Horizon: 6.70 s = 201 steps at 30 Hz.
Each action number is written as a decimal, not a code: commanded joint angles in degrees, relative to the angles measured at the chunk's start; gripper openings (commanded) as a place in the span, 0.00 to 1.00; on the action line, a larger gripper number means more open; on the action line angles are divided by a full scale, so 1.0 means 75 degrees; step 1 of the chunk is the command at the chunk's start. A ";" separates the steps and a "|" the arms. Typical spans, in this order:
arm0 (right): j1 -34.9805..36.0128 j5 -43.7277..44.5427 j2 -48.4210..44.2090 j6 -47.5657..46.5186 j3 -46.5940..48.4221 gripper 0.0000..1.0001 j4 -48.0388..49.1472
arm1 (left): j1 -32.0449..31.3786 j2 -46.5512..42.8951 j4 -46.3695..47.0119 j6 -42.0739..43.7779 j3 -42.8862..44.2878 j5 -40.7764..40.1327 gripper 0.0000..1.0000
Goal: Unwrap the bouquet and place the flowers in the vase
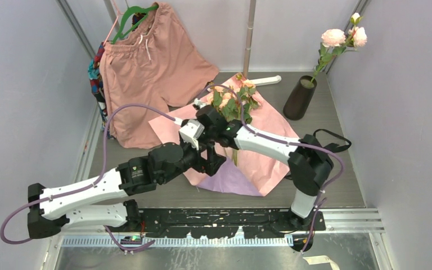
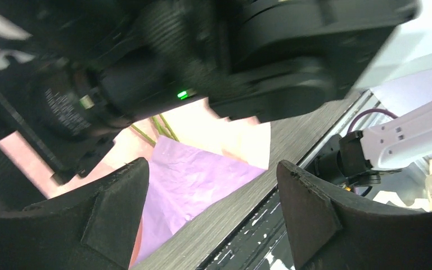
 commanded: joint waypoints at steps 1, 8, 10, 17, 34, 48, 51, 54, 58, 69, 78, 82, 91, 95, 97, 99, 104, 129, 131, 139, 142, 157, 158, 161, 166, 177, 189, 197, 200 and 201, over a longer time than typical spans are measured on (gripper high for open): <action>-0.0366 0.1030 -0.1265 -0.0131 -0.0342 0.77 -0.0100 | 0.0253 0.0063 0.0072 0.0115 0.0255 -0.0258 0.86; -0.1408 0.1001 -0.2020 -0.0267 -0.1516 0.75 -0.0338 | 0.2408 -0.0148 -0.0357 -0.0181 0.0083 0.1555 0.86; -0.1420 0.1026 -0.2096 -0.0382 -0.1781 0.75 -0.0422 | 0.2472 0.0185 -0.0516 -0.0165 0.0141 0.1591 0.86; -0.0777 0.1419 -0.2350 -0.0193 -0.2679 0.74 -0.0424 | 0.2562 0.1038 0.0030 -0.0498 -0.0191 0.2131 0.86; 0.2179 0.3047 -0.5531 0.1939 -0.4904 0.74 -0.0958 | 0.3797 0.1301 0.0919 -0.0862 -0.1227 0.3573 0.86; 0.4766 0.4347 -0.4717 0.3158 -0.4875 0.76 -0.1032 | 0.3799 0.2548 0.2435 -0.1572 -0.1413 0.4542 0.87; 0.5313 0.4345 -0.3937 0.3056 -0.4304 0.78 -0.1147 | 0.3735 0.2488 0.2503 -0.1788 -0.1653 0.4725 0.87; 0.5767 0.4339 -0.3213 0.2950 -0.3748 0.80 -0.1237 | 0.3383 0.2427 0.2532 -0.1893 -0.1891 0.4618 0.86; 0.6157 0.4330 -0.2900 0.2933 -0.3307 0.81 -0.1251 | 0.2802 0.2578 0.2620 -0.2001 -0.2137 0.4167 0.86; 0.6582 0.5647 -0.3716 0.2785 -0.2664 0.81 -0.2302 | 0.2188 0.2559 0.2808 -0.2352 -0.2223 0.3826 0.84; 0.6168 0.8081 -0.6348 0.2794 -0.2362 0.77 -0.4408 | 0.1738 0.2425 0.3519 -0.2933 -0.3176 0.3719 0.84; 0.5491 0.8350 -0.7217 0.2224 -0.2280 0.76 -0.4845 | 0.1581 0.2654 0.3761 -0.3040 -0.3305 0.3667 0.84; 0.3254 0.7802 -0.6650 0.1034 -0.1680 0.79 -0.5235 | 0.1332 0.2694 0.3554 -0.2999 -0.3152 0.3437 0.83; 0.1991 0.7013 -0.6488 0.0393 -0.1823 0.82 -0.4464 | 0.1304 0.2478 0.3414 -0.2996 -0.3204 0.3306 0.83; 0.1337 0.6519 -0.6256 0.0104 -0.1846 0.83 -0.4176 | 0.1262 0.2326 0.3298 -0.2970 -0.3265 0.3165 0.83; 0.0623 0.5817 -0.5859 -0.0153 -0.1894 0.83 -0.3771 | 0.1253 0.2230 0.3193 -0.2938 -0.3308 0.3108 0.83; -0.0836 0.4318 -0.4544 -0.0429 -0.1914 0.82 -0.2791 | 0.0990 0.2353 0.3521 -0.3101 -0.3542 0.3198 0.82; -0.2162 0.2606 -0.0654 -0.0877 -0.1069 0.48 -0.1259 | -0.0985 0.1084 0.1797 -0.3864 -0.3698 0.1209 0.81; -0.2187 0.2563 -0.0507 -0.0872 -0.1033 0.46 -0.1242 | -0.0984 0.0651 0.1214 -0.3764 -0.3633 0.0861 0.81; -0.2204 0.2514 0.0091 -0.0913 -0.0690 0.42 -0.1195 | -0.0975 -0.0880 -0.0448 -0.3528 -0.3539 -0.0196 0.82; -0.2243 0.2519 0.0175 -0.0877 -0.0637 0.39 -0.1176 | -0.0978 -0.1104 -0.0562 -0.3576 -0.3666 -0.0245 0.82; -0.2517 0.2486 0.0524 -0.0871 -0.0785 0.28 -0.1022 | -0.0977 -0.0581 -0.0089 -0.3559 -0.3636 -0.0060 0.82; -0.2520 0.2477 0.0536 -0.0871 -0.0781 0.26 -0.1027 | -0.0976 -0.0586 -0.0084 -0.3559 -0.3650 -0.0060 0.82; -0.2532 0.2466 0.0516 -0.0866 -0.0771 0.17 -0.1038 | -0.0971 -0.0660 -0.0111 -0.3569 -0.3686 -0.0099 0.82; -0.2533 0.2374 0.0255 -0.0830 -0.0758 0.10 -0.1091 | -0.0980 -0.0666 -0.0152 -0.3548 -0.3694 -0.0159 0.82; -0.2539 0.2306 -0.0149 -0.0848 -0.0680 0.21 -0.1304 | -0.0972 -0.0192 0.0323 -0.3495 -0.3746 -0.0020 0.82; -0.2542 0.2355 0.0118 -0.0869 -0.0774 0.27 -0.1190 | -0.0974 0.0001 0.0509 -0.3476 -0.3702 0.0095 0.82; -0.2535 0.2226 0.0214 -0.0836 -0.0700 0.16 -0.1128 | -0.0977 -0.0326 0.0262 -0.3506 -0.3778 -0.0030 0.82; -0.2532 0.2224 0.0231 -0.0845 -0.0710 0.18 -0.1125 | -0.0978 -0.0386 0.0246 -0.3520 -0.3810 -0.0047 0.82; -0.2532 0.2220 0.0246 -0.0848 -0.0718 0.22 -0.1115 | -0.0976 -0.0407 0.0240 -0.3523 -0.3811 -0.0041 0.81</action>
